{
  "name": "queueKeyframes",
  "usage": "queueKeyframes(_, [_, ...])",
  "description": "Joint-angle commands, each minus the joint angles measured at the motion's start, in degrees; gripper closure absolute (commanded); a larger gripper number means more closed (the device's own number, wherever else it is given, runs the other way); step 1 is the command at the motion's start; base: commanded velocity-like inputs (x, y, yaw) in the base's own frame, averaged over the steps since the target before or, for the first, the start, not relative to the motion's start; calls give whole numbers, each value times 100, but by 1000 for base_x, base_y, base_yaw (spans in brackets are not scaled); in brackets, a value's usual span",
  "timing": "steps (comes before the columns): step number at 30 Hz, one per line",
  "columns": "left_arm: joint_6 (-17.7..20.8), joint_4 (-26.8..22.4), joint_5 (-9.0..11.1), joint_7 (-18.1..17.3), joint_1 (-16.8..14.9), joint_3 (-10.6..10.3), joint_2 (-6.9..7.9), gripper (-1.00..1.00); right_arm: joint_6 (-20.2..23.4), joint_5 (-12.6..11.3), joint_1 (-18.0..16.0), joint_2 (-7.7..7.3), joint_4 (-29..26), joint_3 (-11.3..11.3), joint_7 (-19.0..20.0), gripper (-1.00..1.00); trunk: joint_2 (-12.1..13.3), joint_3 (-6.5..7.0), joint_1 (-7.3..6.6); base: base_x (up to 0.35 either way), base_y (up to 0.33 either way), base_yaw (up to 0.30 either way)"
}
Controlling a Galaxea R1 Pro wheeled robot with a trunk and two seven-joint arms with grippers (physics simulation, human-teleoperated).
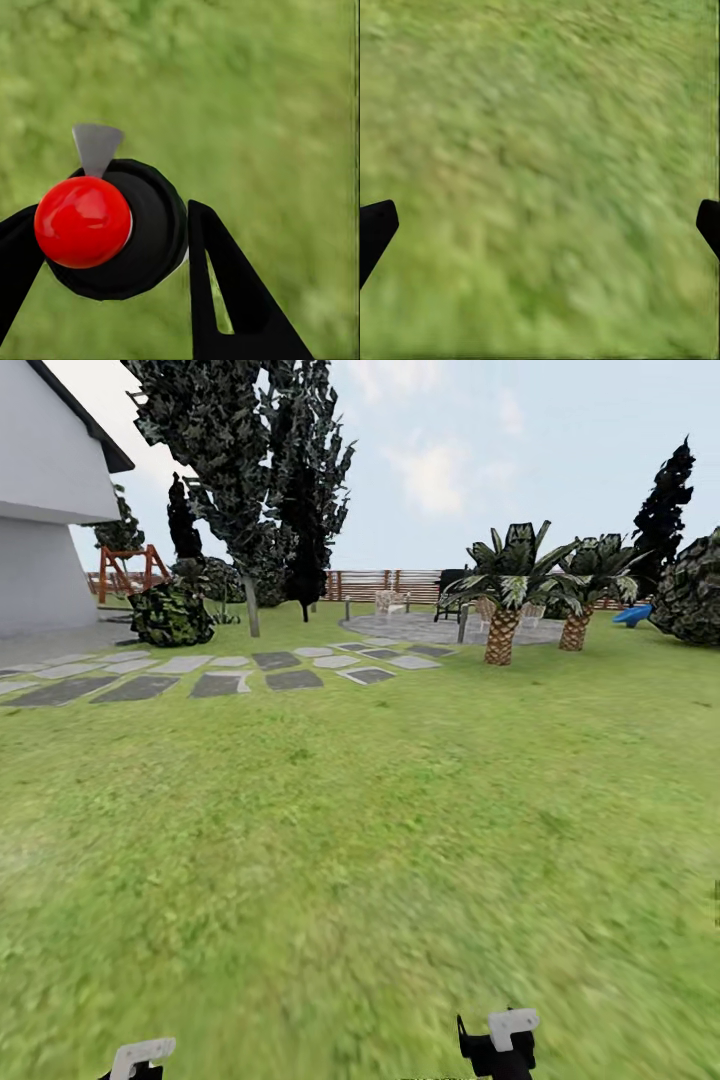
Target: In the garden, pick up the pesticide atomizer on the floor and spray pesticide onto both trees until each tree trunk is fully covered.
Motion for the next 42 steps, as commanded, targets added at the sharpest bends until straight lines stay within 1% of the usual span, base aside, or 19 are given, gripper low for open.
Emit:
queueKeyframes(1, [-16, 4, 51, -29, -2, -11, 2, 100, -7, 60, -5, 2, 7, -9, -50, -100, -2, -5, -1, 0, 0, -272])
queueKeyframes(42, [-16, 4, 48, -32, -6, -10, 2, 100, -7, 60, -5, 2, 10, -9, -50, -100, -2, -5, -1, 0, 0, -272])
